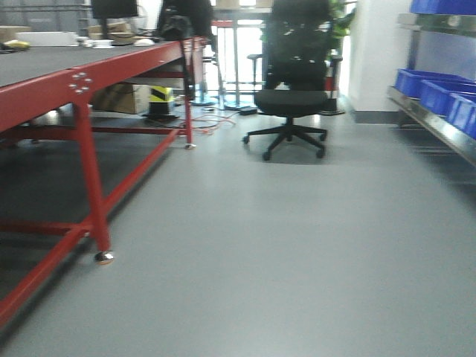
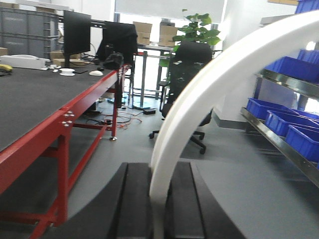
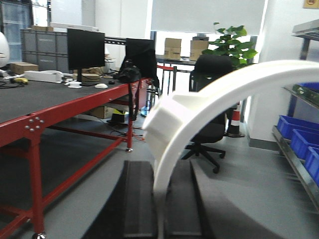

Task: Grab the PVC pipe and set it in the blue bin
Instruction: 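Drive the base away from the table holding both clamps, then turn and drive the base up to the shelf of blue bins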

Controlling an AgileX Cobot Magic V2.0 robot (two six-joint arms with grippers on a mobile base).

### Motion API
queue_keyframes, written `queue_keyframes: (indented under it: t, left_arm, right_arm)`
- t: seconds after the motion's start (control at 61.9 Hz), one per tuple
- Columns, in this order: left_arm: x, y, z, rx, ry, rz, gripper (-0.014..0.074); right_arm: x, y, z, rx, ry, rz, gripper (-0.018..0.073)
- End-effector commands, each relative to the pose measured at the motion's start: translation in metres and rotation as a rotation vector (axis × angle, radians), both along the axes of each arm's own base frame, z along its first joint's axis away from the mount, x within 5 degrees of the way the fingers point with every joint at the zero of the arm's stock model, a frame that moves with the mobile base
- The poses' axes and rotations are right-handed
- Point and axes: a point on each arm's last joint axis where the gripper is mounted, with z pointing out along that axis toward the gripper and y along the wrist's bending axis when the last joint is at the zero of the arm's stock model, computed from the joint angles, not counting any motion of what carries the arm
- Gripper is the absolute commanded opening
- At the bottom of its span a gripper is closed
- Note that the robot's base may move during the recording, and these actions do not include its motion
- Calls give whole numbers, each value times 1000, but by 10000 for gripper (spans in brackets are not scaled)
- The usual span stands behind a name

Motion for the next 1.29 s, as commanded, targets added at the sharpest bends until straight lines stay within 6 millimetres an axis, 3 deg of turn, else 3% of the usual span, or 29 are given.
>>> queue_keyframes:
  t: [0.0, 1.276]
  left_arm:
    - [-2, 0, 3, -10, -27, -3, -111]
    - [-2, 0, 3, -10, -27, -3, -111]
  right_arm:
    - [0, 1, 1, -7, -24, 4, -159]
    - [0, 1, 1, -7, -24, 4, -159]
